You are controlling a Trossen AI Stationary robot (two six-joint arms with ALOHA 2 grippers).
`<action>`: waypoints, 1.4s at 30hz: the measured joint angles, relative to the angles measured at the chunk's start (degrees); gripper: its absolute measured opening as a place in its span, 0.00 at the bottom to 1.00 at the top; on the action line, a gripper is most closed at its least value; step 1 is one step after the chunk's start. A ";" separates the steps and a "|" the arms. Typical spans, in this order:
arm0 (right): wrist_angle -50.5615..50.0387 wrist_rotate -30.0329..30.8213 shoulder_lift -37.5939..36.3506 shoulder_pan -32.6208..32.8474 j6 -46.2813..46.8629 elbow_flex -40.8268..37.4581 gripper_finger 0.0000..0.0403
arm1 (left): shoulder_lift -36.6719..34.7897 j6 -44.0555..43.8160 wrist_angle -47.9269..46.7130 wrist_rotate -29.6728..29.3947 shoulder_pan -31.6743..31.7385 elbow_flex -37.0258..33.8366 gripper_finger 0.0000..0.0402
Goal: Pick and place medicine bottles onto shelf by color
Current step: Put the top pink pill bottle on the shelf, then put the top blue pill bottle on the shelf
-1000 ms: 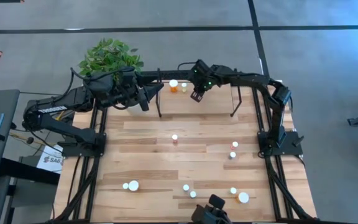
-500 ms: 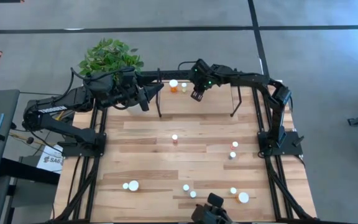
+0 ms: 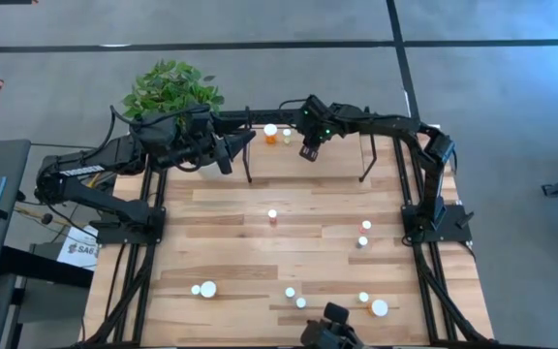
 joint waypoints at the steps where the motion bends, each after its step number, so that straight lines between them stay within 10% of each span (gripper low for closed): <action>1: 0.17 0.00 0.02 -0.07 0.00 0.00 0.34 | 0.00 0.00 0.00 0.02 0.00 0.00 0.59; 23: 1.28 0.02 0.15 -1.18 0.20 -0.07 0.55 | 0.00 0.00 0.00 -0.13 0.00 0.00 0.59; 42: -30.32 2.09 -0.05 -2.32 7.22 13.23 0.61 | 0.00 -0.40 -0.08 -0.21 0.00 -0.02 0.59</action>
